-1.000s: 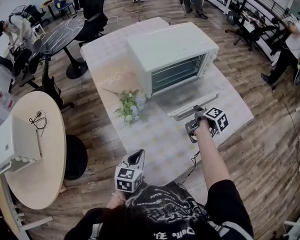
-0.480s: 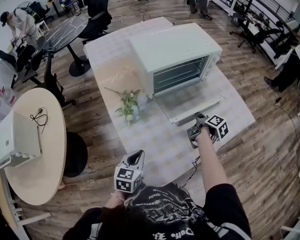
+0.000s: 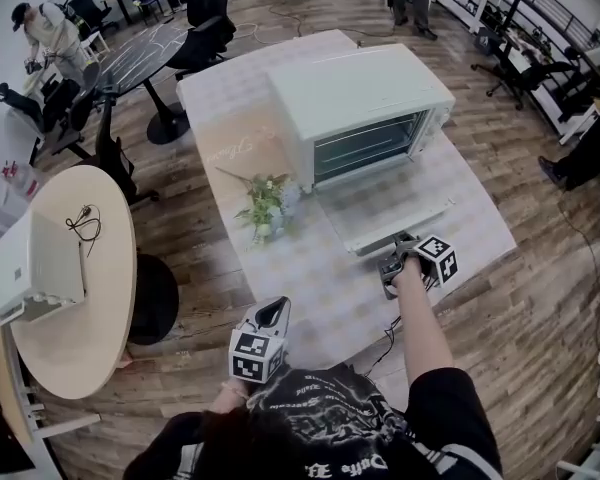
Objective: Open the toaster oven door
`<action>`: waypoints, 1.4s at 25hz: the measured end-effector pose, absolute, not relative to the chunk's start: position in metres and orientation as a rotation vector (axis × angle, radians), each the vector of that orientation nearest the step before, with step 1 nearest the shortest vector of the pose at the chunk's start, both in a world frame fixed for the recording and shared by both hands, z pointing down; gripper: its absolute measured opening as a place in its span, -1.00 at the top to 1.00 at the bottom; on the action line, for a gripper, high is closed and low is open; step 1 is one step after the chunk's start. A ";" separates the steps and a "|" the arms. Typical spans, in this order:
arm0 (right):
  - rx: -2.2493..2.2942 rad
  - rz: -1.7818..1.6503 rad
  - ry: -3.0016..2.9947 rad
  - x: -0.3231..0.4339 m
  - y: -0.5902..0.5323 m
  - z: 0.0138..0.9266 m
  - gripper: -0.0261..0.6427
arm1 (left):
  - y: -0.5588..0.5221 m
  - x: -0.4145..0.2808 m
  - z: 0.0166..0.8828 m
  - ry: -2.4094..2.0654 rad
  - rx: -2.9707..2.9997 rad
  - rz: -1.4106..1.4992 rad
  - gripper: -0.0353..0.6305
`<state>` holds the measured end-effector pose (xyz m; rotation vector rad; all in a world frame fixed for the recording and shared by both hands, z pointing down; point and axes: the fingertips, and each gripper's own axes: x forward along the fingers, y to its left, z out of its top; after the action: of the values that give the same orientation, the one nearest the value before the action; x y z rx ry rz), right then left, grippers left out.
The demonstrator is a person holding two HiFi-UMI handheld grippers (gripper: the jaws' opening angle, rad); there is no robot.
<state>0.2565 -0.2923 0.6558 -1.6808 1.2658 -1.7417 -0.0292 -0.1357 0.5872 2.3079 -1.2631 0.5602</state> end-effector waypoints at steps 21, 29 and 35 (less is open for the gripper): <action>-1.582 -1.722 1.203 0.258 -0.286 0.681 0.65 | -0.126 -0.021 0.592 -1.268 2.314 0.633 0.83; -1.502 -1.731 1.140 0.256 -0.282 0.691 0.58 | -0.125 -0.026 0.589 -1.288 2.270 0.615 0.83; -1.527 -1.761 1.148 0.256 -0.277 0.700 0.69 | -0.126 -0.029 0.590 -1.297 2.251 0.609 0.83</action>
<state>0.2559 -0.2773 0.7004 -1.5269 1.1476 -1.7612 -0.0290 -0.1256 0.5903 2.2511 -1.2973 0.6092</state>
